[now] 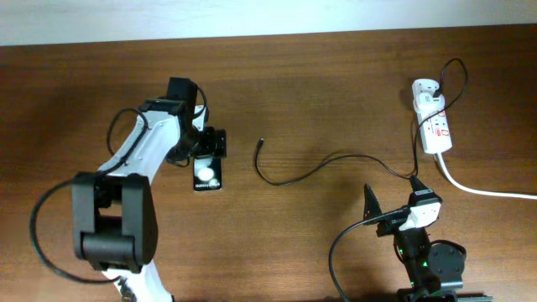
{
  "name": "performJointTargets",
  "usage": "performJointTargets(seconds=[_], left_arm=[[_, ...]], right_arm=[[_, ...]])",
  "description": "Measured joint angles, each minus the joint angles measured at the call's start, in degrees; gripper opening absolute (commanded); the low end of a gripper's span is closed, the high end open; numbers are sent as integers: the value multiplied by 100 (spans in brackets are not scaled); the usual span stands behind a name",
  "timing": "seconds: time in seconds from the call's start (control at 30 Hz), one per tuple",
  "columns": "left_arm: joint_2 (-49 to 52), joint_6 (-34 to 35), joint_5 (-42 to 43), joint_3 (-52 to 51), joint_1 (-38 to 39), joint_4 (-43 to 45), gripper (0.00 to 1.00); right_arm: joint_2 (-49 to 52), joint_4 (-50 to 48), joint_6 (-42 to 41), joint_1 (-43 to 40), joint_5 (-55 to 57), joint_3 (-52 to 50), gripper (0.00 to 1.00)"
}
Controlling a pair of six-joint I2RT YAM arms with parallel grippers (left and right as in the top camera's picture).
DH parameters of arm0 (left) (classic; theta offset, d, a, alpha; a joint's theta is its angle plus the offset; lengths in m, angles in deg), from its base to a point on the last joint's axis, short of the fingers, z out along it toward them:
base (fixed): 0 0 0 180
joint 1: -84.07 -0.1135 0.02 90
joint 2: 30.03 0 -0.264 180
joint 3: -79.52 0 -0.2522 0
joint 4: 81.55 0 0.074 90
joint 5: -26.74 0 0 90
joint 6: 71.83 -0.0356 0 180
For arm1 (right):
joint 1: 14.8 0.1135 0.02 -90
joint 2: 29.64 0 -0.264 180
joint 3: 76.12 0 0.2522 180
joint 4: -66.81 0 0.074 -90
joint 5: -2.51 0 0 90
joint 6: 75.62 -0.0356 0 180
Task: Plug charger to phone and switch on socket
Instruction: 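Move the left gripper forward over the black phone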
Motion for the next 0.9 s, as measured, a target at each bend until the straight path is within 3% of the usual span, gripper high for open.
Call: performJointTargets(seconds=[0.13, 0.67, 0.9], left_arm=[[433, 13, -192, 17, 26, 63, 99], [463, 275, -551, 13, 280, 369, 99], [553, 361, -772, 63, 291, 275, 86]], right_arm=[[0, 0, 2, 0, 2, 0, 99], [0, 0, -2, 0, 2, 0, 99], [0, -2, -2, 0, 2, 0, 99]])
